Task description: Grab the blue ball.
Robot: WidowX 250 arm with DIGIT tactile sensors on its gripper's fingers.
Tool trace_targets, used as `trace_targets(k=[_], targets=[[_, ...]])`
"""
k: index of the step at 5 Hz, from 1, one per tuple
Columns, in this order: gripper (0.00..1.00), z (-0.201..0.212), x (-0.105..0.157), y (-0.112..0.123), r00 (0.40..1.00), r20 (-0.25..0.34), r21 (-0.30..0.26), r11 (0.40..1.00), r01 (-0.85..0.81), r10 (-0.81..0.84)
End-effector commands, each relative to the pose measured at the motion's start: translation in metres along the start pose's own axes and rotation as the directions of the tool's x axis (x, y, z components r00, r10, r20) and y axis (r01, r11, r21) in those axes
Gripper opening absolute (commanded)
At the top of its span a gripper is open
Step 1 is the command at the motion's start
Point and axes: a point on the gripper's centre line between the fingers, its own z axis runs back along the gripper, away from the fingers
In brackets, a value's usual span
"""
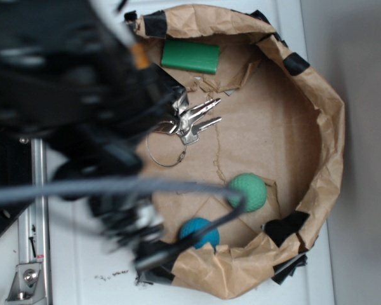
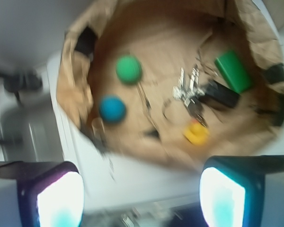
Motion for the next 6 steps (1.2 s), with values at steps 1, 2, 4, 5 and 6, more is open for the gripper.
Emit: trace_targets(k=[1, 2, 4, 5, 6], targets=[[1.00, -0.093, 0.055, -0.016, 0.976, -0.107, -0.055, 0.979, -0.196, 0.189], [1.00, -0.127, 0.020, -0.027, 0.929, -0.270, 0.011, 0.965, -0.261, 0.254], [1.00, -0.160, -0.051, -0.060, 0.866, -0.441, 0.101, 0.972, -0.212, 0.235], [0.52, -0.171, -0.050, -0.057, 0.942, -0.314, 0.079, 0.992, -0.099, 0.118], [0.00, -0.172, -0.032, -0.050, 0.973, -0.224, 0.046, 0.998, -0.050, 0.059]])
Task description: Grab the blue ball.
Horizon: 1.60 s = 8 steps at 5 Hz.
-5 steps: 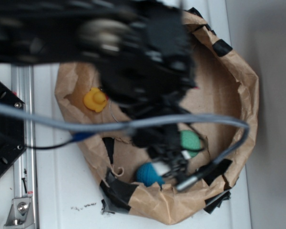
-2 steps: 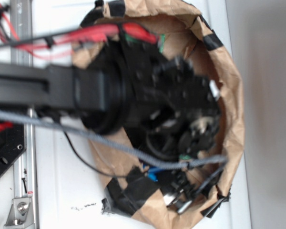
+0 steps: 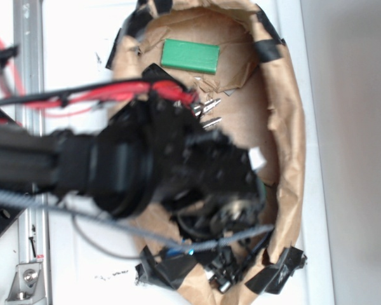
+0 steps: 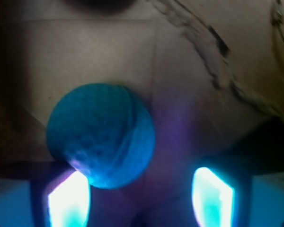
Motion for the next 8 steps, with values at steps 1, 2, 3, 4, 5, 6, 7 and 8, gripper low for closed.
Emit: trace_targets(k=[1, 2, 3, 4, 5, 6, 7, 8], targets=[[0.00, 0.022, 0.017, 0.010, 0.965, 0.203, -0.030, 0.984, 0.177, -0.168], [0.00, 0.036, 0.018, 0.018, 0.948, 0.258, -0.040, 0.979, 0.201, -0.184], [0.00, 0.079, 0.017, 0.035, 0.892, 0.395, -0.014, 0.969, 0.248, -0.222], [0.00, 0.127, 0.010, 0.058, 0.832, 0.504, 0.032, 0.968, 0.249, -0.231], [0.83, 0.155, 0.003, 0.077, 0.836, 0.535, -0.003, 0.989, 0.151, -0.126], [1.00, 0.160, 0.004, 0.096, 0.864, 0.503, -0.156, 0.987, 0.044, 0.040], [1.00, 0.126, 0.025, 0.082, 0.916, 0.394, -0.189, 0.982, -0.003, 0.079], [1.00, 0.089, 0.037, 0.053, 0.947, 0.321, -0.150, 0.988, 0.026, 0.024]])
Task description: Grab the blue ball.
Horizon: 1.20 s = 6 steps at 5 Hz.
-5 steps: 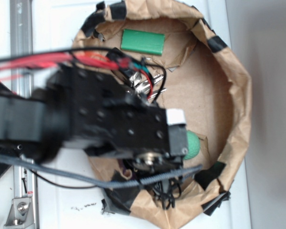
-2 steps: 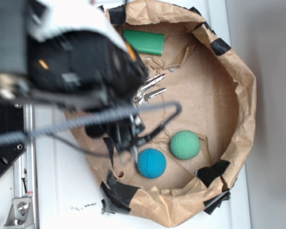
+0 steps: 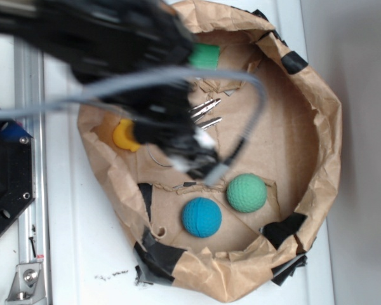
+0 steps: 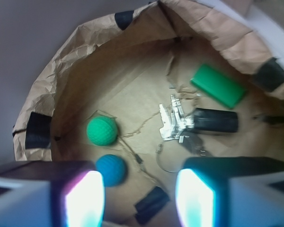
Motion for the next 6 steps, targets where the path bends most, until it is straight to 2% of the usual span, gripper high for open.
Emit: trace_targets(k=[1, 2, 3, 4, 5, 6], targets=[[1.00, -0.074, -0.028, -0.036, 0.984, -0.147, -0.016, 0.995, 0.102, -0.104], [1.00, -0.096, -0.048, -0.052, 0.960, -0.238, -0.014, 0.989, 0.145, -0.144], [1.00, -0.119, -0.073, -0.058, 0.934, -0.303, 0.029, 0.978, 0.206, -0.188], [0.00, -0.127, -0.076, -0.053, 0.934, -0.271, 0.084, 0.961, 0.264, -0.233], [0.00, -0.107, -0.053, -0.050, 0.957, -0.169, 0.066, 0.966, 0.250, -0.236], [0.00, -0.072, -0.026, -0.044, 0.952, -0.049, 0.082, 0.948, 0.307, -0.303]])
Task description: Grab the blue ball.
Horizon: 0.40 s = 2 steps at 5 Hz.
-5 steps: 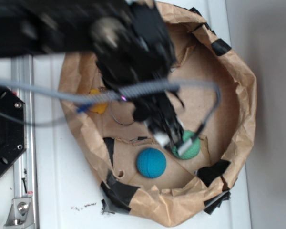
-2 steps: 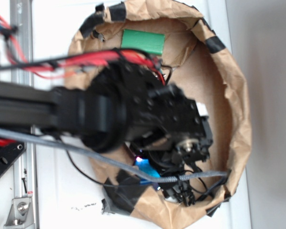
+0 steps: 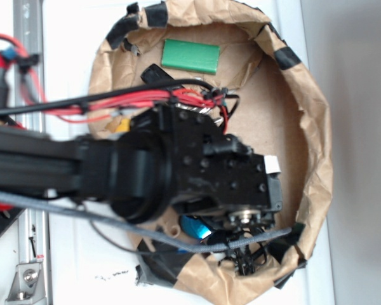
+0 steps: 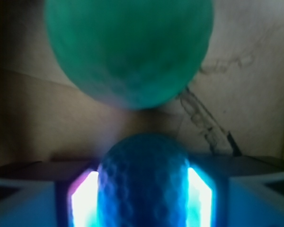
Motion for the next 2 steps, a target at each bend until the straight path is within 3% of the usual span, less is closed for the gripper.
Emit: trace_targets(k=[1, 2], targets=[[0.00, 0.100, 0.016, 0.044, 0.930, 0.289, 0.120, 0.973, 0.199, -0.226], [0.00, 0.145, 0.011, 0.053, 0.877, 0.274, 0.296, 0.903, 0.313, -0.394]])
